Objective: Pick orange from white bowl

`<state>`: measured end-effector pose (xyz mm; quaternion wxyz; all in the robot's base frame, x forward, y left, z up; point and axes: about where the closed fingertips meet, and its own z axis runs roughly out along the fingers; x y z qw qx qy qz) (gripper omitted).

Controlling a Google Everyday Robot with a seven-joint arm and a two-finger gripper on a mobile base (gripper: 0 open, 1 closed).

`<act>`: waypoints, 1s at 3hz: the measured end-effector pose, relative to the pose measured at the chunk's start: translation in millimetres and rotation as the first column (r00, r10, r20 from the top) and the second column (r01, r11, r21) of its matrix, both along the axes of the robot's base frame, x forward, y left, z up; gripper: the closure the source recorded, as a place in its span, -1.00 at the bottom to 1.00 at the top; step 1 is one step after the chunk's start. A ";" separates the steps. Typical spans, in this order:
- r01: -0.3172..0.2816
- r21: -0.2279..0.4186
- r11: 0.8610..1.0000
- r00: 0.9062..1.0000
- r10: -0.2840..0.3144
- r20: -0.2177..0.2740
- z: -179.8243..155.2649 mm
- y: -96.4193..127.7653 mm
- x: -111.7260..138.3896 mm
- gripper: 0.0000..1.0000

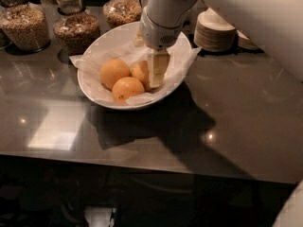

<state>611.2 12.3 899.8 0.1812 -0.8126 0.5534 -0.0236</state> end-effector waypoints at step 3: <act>-0.153 -0.052 0.987 0.978 0.144 -0.152 -39.9 34.6 -8.3 0.22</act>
Offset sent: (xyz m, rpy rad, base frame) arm -0.0246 0.0836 -0.1105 -0.1660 0.4077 0.4013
